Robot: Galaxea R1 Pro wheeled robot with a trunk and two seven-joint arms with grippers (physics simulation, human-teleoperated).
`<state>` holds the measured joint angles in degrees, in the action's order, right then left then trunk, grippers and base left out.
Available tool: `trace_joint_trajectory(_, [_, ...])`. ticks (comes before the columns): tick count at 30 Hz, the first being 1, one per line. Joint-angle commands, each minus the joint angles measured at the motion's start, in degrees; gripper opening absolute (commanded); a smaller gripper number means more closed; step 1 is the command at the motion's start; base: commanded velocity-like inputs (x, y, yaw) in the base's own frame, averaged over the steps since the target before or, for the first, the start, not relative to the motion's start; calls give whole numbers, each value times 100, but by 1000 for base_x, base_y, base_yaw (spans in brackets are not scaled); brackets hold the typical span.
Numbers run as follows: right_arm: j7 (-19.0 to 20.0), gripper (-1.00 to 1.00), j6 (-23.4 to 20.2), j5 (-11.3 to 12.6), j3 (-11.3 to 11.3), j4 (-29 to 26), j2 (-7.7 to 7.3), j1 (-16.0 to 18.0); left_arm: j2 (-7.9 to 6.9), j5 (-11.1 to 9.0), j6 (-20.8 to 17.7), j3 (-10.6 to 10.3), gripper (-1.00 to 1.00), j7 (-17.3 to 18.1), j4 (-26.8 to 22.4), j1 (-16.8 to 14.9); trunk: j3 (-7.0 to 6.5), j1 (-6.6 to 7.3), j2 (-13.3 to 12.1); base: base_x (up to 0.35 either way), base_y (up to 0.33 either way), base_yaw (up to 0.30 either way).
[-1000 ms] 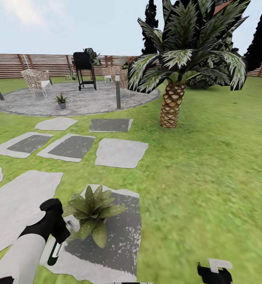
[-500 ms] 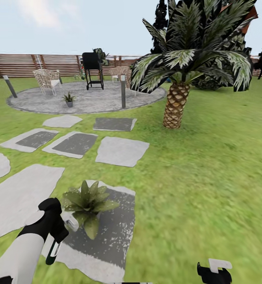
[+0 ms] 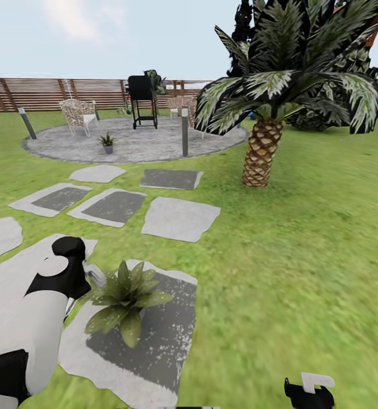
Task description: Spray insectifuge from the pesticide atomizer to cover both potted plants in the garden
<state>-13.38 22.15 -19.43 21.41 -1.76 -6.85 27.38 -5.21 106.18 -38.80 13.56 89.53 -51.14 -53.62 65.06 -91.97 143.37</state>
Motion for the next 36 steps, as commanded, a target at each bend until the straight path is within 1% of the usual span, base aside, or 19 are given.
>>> trace_joint_trajectory(1, [-21,100,18,-61,39,8,-1,4,12,52,-49,6,-100,47,-1,-140,5,1,2,0,0,262])
trace_joint_trajectory(2, [-20,100,18,-61,39,9,-1,4,17,57,-49,6,-100,47,-1,-223,5,1,2,0,0,270])
trace_joint_trajectory(5, [-18,100,18,-61,39,3,-1,4,46,60,-49,2,-100,47,-1,-288,5,1,2,0,0,241])
trace_joint_trajectory(11, [-8,100,26,-69,39,9,-16,4,46,61,-49,-19,-100,47,-1,-214,5,1,2,14,-42,34])
trace_joint_trajectory(20, [-15,100,18,-61,39,8,-10,4,39,61,-49,-19,-100,47,-1,-204,5,1,2,55,-253,5])
trace_joint_trajectory(26, [-19,100,18,-61,39,9,-2,4,30,61,-49,-35,-100,47,-1,-195,5,1,2,0,-272,233])
trace_joint_trajectory(30, [-20,100,18,-61,39,8,-3,4,-10,61,-49,-29,-100,47,-1,-177,5,1,2,12,-273,276])
trace_joint_trajectory(34, [-16,100,18,-61,39,6,-1,4,-69,66,-49,-5,-100,47,6,-159,5,1,2,195,-216,186])
trace_joint_trajectory(36, [-16,100,18,-61,39,5,-4,4,-80,62,-49,5,-100,47,3,-87,5,1,2,255,-175,36])
